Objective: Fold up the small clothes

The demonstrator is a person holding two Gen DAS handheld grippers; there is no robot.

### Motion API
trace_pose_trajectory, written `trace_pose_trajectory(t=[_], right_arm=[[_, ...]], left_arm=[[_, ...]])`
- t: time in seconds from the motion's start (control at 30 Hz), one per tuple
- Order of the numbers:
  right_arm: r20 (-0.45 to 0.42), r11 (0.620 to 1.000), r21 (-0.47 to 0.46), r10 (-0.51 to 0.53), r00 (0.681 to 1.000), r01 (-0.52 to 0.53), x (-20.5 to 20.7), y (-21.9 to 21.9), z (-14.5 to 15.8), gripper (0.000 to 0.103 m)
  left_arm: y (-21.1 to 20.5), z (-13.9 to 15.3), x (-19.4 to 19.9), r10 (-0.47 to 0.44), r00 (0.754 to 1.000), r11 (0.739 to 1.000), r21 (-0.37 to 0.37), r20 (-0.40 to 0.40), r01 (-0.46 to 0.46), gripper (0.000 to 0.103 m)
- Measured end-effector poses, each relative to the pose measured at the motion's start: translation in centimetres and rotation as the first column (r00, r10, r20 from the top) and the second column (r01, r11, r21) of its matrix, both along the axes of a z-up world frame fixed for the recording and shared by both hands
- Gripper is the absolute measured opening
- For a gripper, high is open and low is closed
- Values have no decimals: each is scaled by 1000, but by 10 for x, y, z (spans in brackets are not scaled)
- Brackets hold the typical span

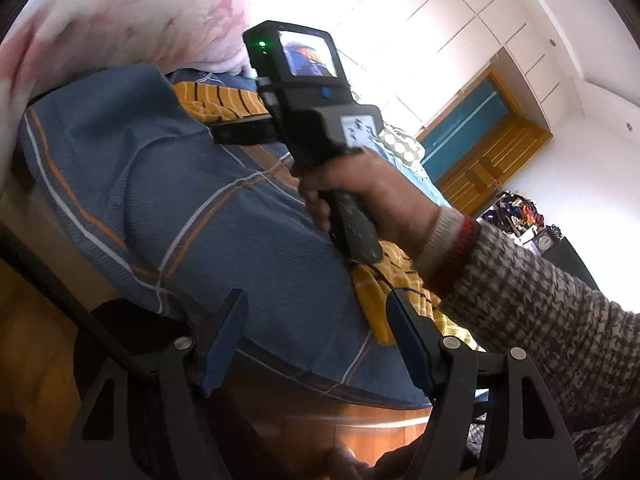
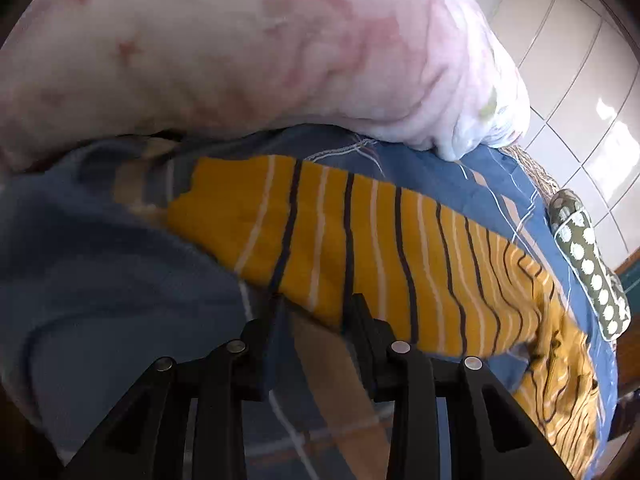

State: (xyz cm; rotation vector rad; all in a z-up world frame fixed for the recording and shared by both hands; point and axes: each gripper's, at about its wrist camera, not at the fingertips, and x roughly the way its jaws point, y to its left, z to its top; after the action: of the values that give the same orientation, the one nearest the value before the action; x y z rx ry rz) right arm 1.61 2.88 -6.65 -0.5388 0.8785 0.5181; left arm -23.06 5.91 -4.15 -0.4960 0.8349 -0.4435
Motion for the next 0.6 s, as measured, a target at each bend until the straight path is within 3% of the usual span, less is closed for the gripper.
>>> trace_pose_trajectory(t=[0.2, 0.3, 0.4, 0.5, 0.6], right_arm=[[10, 999, -40, -7, 1000, 8, 17, 22, -4, 34], [-11, 1000, 7, -21, 1000, 21, 21, 27, 4, 10], [-30, 990, 118, -79, 996, 82, 26, 11, 26, 7], [-78, 936, 282, -195, 978, 210, 39, -36, 60, 7], [-151, 826, 417, -349, 925, 379, 55, -124, 89, 7]], left_arm=[[12, -7, -2, 18, 1000, 999, -41, -18, -19, 70], [13, -7, -3, 22, 1000, 999, -45, -22, -23, 70], [14, -9, -4, 28, 999, 999, -35, -17, -28, 70], [9, -5, -2, 22, 1000, 999, -23, -12, -22, 70], [-1, 1, 0, 2, 1000, 1000, 0, -6, -2, 70]])
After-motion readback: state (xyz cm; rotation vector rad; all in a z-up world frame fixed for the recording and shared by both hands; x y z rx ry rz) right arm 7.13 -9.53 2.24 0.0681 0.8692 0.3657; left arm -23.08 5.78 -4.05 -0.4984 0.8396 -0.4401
